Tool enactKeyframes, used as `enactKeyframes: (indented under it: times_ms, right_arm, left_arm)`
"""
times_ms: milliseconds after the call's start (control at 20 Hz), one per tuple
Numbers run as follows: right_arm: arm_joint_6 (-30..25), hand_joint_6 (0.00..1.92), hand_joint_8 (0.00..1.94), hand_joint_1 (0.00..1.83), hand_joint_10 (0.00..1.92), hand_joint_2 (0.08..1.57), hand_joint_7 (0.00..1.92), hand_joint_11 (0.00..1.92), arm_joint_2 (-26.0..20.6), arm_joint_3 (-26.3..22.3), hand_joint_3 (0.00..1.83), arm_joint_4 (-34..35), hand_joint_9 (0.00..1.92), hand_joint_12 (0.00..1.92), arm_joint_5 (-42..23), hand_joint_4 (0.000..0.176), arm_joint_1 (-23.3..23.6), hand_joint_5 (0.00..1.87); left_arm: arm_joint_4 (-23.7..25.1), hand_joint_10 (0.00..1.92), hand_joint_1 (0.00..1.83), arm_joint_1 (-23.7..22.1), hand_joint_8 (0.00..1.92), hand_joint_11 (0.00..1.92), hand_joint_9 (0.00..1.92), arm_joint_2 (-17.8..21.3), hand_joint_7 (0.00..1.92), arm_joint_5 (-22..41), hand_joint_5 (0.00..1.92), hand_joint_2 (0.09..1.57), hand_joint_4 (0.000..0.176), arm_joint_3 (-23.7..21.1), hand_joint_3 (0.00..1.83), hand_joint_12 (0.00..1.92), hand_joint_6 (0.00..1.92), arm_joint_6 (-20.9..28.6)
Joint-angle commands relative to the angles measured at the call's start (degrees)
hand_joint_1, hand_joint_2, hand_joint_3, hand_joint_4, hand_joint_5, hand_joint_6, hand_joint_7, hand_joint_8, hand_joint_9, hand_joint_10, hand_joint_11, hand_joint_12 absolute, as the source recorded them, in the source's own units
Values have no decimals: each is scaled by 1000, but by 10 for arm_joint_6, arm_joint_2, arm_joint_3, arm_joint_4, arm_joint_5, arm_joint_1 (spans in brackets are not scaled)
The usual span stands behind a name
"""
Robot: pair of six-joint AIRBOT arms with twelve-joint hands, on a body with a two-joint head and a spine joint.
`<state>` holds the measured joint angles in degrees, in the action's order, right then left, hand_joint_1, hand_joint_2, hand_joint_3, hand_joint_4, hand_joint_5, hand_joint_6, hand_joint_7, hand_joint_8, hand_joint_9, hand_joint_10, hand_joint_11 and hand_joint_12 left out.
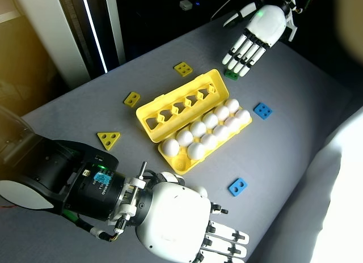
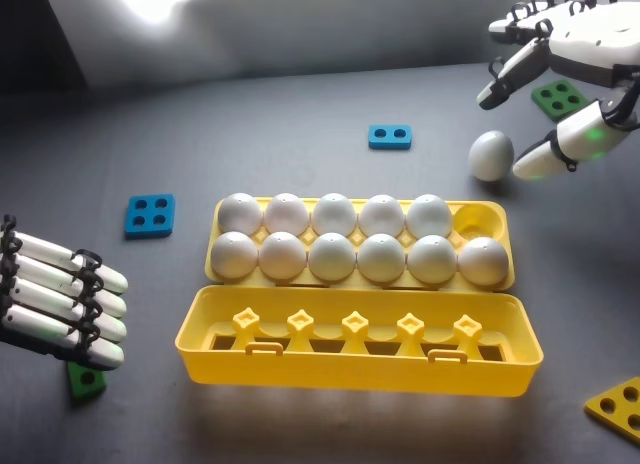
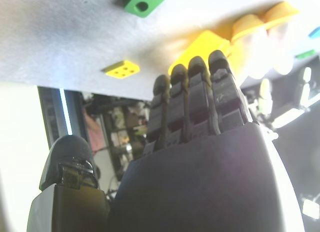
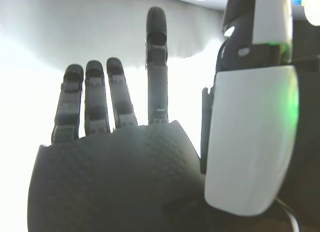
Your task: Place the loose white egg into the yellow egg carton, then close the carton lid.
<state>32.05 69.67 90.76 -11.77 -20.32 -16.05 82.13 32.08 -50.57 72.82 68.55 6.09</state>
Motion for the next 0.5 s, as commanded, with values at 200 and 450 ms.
enactKeyframes:
  times_ms: [200, 450]
  right_arm:
    - [-2, 9, 1, 830, 0, 813, 4, 0, -1, 14, 4, 26, 0, 0, -70, 176, -9, 718]
    - [-1, 18, 1, 853, 0, 812, 4, 0, 8, 23, 3, 26, 0, 0, -77, 176, -17, 739]
  left_arm:
    - [-34, 3, 0, 1, 2, 0, 162, 7, 211, 36, 179, 1152, 0, 6, 0, 322, 3, -2]
    - [-33, 0, 0, 3, 0, 0, 182, 6, 232, 36, 194, 1158, 0, 7, 1, 357, 0, -3]
